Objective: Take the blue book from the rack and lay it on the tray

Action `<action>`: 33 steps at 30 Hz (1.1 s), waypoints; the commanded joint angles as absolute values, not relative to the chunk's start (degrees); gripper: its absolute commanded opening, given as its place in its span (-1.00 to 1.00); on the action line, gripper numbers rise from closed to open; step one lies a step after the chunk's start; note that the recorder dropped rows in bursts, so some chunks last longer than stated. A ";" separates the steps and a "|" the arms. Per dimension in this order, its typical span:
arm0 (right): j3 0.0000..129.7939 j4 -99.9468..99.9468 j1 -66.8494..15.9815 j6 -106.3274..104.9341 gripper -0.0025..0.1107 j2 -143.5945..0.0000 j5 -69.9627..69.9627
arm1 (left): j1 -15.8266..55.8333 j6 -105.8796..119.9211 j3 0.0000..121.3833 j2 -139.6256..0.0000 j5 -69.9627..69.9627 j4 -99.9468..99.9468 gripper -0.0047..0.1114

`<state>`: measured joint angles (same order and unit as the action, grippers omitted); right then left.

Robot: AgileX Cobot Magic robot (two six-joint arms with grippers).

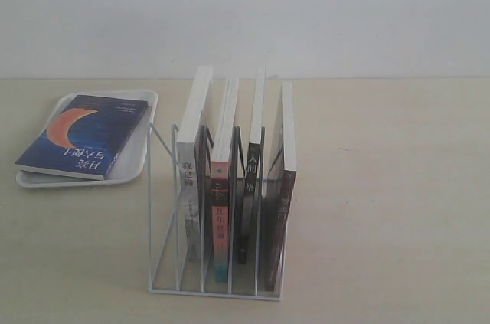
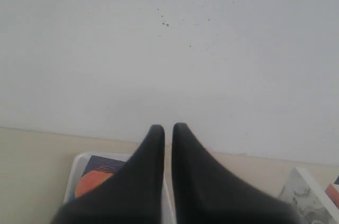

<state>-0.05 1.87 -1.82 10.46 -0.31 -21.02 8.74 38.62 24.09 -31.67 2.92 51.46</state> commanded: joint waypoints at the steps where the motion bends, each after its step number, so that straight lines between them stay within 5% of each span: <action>1: 0.00 2.00 -1.71 10.13 -0.96 0.00 -20.48 | 5.84 38.79 20.26 -25.43 -0.51 51.49 -0.84; 19: 0.00 2.00 -1.71 10.13 -0.96 0.00 -20.48 | 5.84 37.38 16.84 -7.18 -4.31 50.07 -0.84; 33: 0.00 2.00 -1.71 10.13 -0.96 0.00 -20.48 | 5.84 37.54 16.28 -5.42 -8.03 50.07 -0.84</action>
<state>-0.05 1.87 -1.82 10.46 -0.31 -21.02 5.93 37.21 16.92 -5.55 -6.87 50.39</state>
